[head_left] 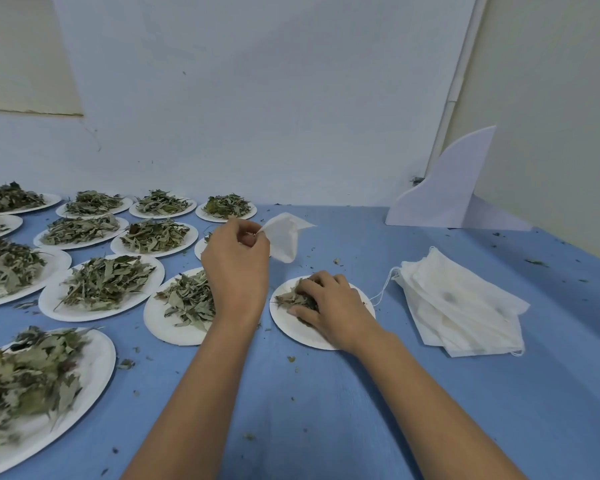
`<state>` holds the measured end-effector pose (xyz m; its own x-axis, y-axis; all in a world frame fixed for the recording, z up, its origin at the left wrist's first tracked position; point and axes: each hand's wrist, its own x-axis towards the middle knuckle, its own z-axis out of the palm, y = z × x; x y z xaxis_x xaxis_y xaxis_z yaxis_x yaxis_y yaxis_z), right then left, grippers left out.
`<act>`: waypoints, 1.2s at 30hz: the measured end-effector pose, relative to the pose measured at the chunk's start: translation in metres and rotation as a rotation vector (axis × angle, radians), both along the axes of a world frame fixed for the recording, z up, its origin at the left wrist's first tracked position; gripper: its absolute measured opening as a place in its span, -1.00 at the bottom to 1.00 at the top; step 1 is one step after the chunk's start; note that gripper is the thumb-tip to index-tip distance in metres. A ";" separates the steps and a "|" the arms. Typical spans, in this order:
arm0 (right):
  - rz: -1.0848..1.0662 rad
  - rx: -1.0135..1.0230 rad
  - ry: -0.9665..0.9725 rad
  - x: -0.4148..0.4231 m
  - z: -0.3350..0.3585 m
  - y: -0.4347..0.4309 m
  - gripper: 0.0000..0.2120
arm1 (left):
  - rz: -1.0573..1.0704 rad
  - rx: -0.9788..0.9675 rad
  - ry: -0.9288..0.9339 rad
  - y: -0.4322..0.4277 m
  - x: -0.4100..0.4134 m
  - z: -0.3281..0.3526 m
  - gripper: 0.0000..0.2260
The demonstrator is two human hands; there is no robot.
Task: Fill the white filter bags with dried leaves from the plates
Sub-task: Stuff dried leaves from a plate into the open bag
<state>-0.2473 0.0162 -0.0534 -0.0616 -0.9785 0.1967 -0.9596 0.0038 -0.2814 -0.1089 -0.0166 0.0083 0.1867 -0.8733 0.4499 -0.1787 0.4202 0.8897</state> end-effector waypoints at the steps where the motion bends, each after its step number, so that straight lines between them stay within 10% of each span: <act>1: -0.003 -0.005 0.001 0.000 -0.001 -0.001 -0.67 | -0.001 0.001 -0.001 0.000 0.000 0.000 -0.93; 13: -0.047 0.053 0.148 0.008 -0.001 -0.010 -0.96 | -0.014 -0.005 -0.027 -0.001 -0.003 -0.002 -0.94; 36: -0.084 -0.060 -0.019 0.015 -0.006 -0.007 -0.74 | -0.051 0.047 0.011 0.001 -0.004 -0.004 -0.89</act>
